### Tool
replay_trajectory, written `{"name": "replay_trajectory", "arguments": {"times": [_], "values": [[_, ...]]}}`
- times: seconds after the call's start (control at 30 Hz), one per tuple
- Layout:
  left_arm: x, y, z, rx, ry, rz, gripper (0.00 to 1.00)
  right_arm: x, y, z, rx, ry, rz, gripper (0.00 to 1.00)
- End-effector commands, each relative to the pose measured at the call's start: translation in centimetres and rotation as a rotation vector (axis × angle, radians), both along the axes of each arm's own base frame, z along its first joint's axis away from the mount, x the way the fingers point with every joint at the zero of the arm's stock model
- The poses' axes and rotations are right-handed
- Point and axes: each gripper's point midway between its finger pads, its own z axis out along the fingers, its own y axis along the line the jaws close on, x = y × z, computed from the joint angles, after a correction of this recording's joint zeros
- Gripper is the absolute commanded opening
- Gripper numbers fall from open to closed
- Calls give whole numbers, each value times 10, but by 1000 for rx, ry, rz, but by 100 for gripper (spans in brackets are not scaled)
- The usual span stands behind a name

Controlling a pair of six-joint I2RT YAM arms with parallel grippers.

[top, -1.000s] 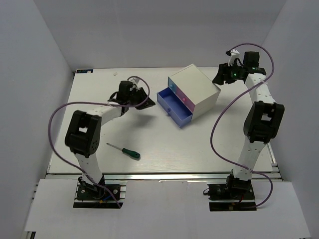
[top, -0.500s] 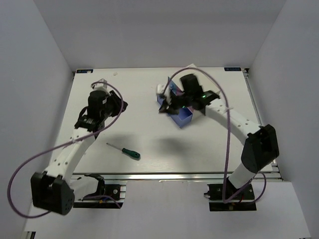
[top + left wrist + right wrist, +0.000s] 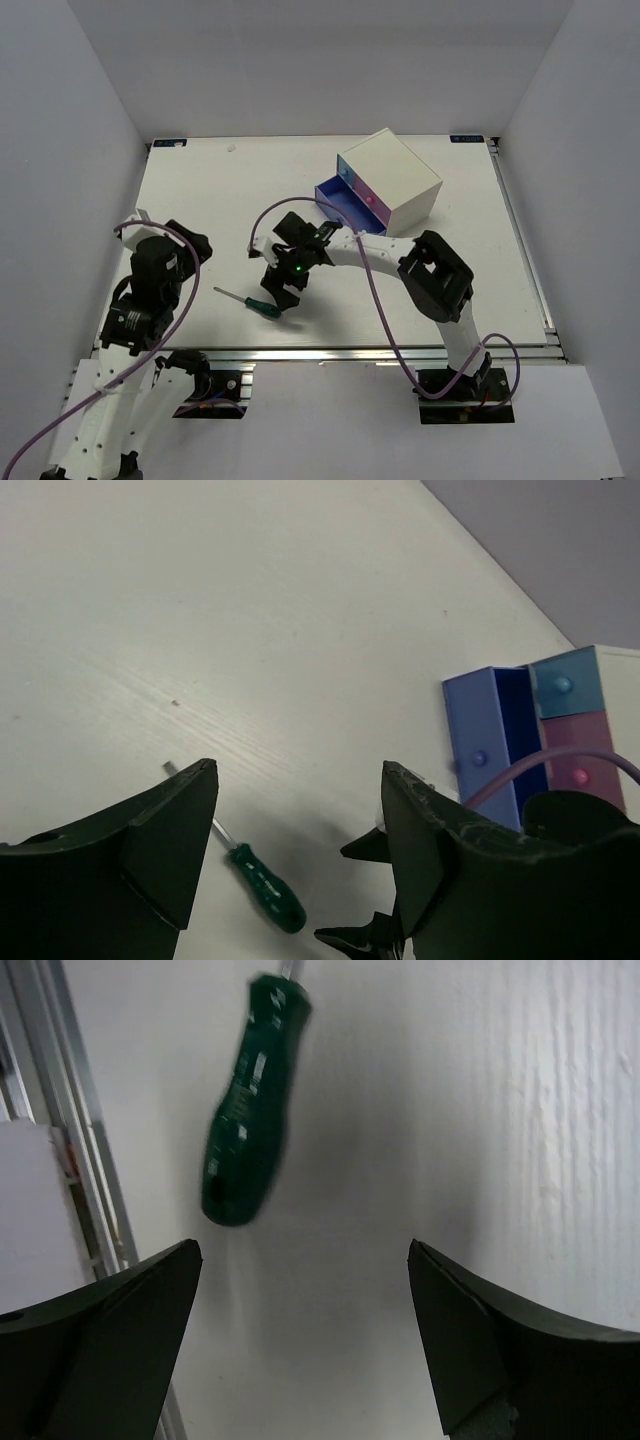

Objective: Sort the tools into containers

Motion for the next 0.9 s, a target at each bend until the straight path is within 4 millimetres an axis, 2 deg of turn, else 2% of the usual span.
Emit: {"name": "replay_trajectory", "arguments": {"times": [0.0, 0.2, 0.37, 0.6, 0.7, 0.73, 0.8, 0.87], "values": [[-25, 23, -11, 28, 73, 105, 76, -6, 35, 35, 83, -36, -22, 89], [-40, 28, -13, 20, 96, 127, 76, -21, 54, 28, 72, -30, -23, 89], [-45, 29, -10, 13, 97, 131, 76, -10, 60, 6, 24, -127, -120, 89], [-55, 33, -7, 12, 110, 144, 76, -5, 63, -21, -31, -189, -171, 89], [-57, 33, -8, 9, 111, 148, 76, 1, 57, -33, -64, -260, -188, 78], [-57, 33, -8, 6, 110, 149, 76, 2, 55, -36, -71, -282, -176, 70], [-56, 33, -9, 1, 109, 152, 76, 9, 42, -47, -114, -333, -194, 62], [-54, 32, -11, -2, 106, 149, 76, 15, 31, -53, -142, -357, -192, 47]]}}
